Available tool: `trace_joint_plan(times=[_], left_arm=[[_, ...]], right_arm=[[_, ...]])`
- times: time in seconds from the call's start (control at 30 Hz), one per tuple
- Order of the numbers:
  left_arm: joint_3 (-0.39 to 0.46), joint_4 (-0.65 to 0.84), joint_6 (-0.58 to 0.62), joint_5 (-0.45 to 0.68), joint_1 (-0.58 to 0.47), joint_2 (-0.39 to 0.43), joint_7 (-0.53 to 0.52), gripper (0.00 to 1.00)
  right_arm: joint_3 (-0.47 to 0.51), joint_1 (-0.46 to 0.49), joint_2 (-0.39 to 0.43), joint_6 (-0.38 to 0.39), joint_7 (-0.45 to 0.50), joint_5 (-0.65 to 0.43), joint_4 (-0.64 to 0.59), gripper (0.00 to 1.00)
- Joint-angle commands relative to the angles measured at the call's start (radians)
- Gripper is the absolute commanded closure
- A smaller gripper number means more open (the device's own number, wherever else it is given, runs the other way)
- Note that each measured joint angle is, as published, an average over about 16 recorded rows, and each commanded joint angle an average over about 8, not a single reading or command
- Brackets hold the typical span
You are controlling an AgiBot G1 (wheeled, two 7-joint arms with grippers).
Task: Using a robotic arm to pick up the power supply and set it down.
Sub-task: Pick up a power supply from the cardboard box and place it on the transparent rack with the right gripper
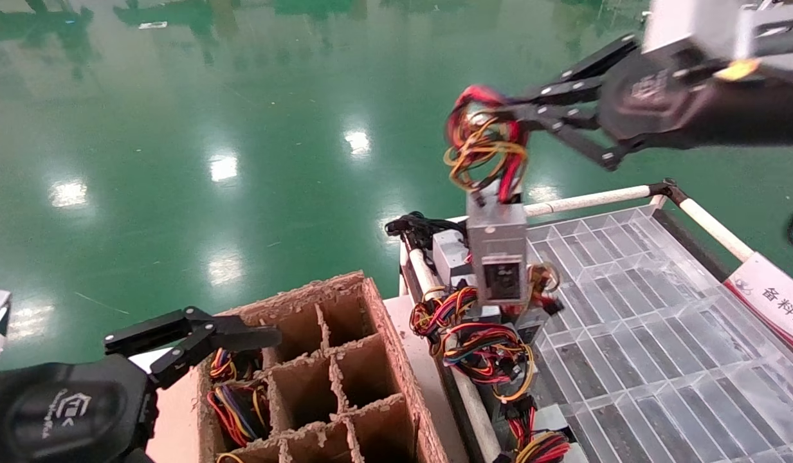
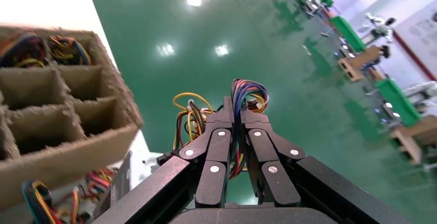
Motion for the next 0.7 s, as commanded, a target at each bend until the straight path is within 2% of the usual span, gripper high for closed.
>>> trace_joint_plan(times=[0.03,0.37,0.7], left_arm=[[0.0,0.0,0.0,0.0,0.0,0.0,0.0,0.0],[0.001,0.0,0.0,0.0,0.0,0.0,0.0,0.0],[0.001,0.0,0.0,-0.001,0.0,0.0,0.0,0.0]], right_arm=[[0.004,0.013,0.026,0.008,0.003,-0.008,0.022,1.0],[0.002,0.042,0.148,0.037,0.071,-0.066,0.146,1.0],[-0.03,0.073,0.23,0.028,0.145,-0.169,0.228,1.0]])
